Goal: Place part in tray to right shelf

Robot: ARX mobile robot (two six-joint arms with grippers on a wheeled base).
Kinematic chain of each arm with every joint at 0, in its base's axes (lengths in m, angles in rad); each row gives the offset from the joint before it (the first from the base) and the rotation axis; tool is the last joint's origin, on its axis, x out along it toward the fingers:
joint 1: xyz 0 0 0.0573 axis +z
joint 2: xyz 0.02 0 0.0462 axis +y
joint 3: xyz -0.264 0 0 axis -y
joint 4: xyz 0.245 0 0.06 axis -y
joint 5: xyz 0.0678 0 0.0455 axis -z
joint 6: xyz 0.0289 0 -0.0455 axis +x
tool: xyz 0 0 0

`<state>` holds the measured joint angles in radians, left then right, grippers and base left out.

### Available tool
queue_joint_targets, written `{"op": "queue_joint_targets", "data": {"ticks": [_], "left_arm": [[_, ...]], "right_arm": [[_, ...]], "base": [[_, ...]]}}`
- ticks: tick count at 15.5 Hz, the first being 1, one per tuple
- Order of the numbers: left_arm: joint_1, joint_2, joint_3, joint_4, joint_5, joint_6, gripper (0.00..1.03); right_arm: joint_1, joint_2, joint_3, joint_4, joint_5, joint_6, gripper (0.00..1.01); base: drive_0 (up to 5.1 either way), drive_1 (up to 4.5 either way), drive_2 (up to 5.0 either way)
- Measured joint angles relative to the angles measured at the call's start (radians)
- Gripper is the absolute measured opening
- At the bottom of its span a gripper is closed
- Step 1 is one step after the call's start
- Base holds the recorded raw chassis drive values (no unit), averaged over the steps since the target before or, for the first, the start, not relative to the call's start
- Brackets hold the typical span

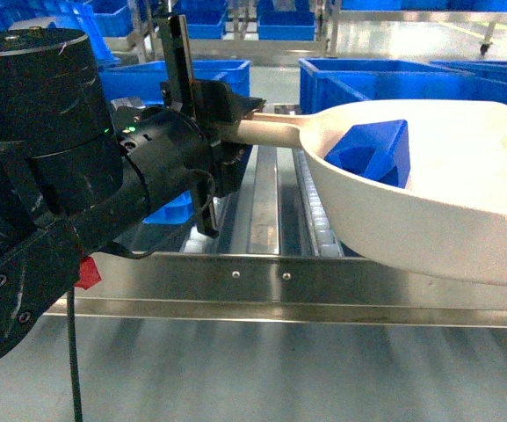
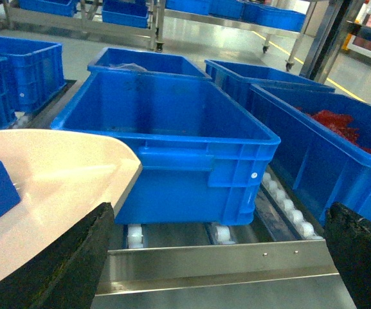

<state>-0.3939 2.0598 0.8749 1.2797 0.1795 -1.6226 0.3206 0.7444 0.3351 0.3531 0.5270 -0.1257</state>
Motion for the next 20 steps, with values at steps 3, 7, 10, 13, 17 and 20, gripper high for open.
{"op": "queue_joint_targets", "data": {"ticks": [3,7,10,13,17,20], "left_arm": [[0.0,0.0,0.0,0.0,0.0,0.0,0.13],[0.0,0.0,0.0,0.0,0.0,0.0,0.13],[0.0,0.0,0.0,0.0,0.0,0.0,0.13],[0.0,0.0,0.0,0.0,0.0,0.0,0.13],[0.0,0.0,0.0,0.0,0.0,0.0,0.13],[0.0,0.0,0.0,0.0,0.0,0.0,0.13]], "right_arm": [[0.0,0.0,0.0,0.0,0.0,0.0,0.98],[0.0,0.0,0.0,0.0,0.0,0.0,0.98],[0.0,0.0,0.0,0.0,0.0,0.0,0.98],[0.0,0.0,0.0,0.0,0.0,0.0,0.98],[0.0,0.0,0.0,0.0,0.0,0.0,0.98],[0.0,0.0,0.0,0.0,0.0,0.0,0.98]], "base": [[0.0,0.0,0.0],[0.0,0.0,0.0],[0.0,0.0,0.0],[0.0,0.0,0.0],[0.0,0.0,0.0],[0.0,0.0,0.0]]}}
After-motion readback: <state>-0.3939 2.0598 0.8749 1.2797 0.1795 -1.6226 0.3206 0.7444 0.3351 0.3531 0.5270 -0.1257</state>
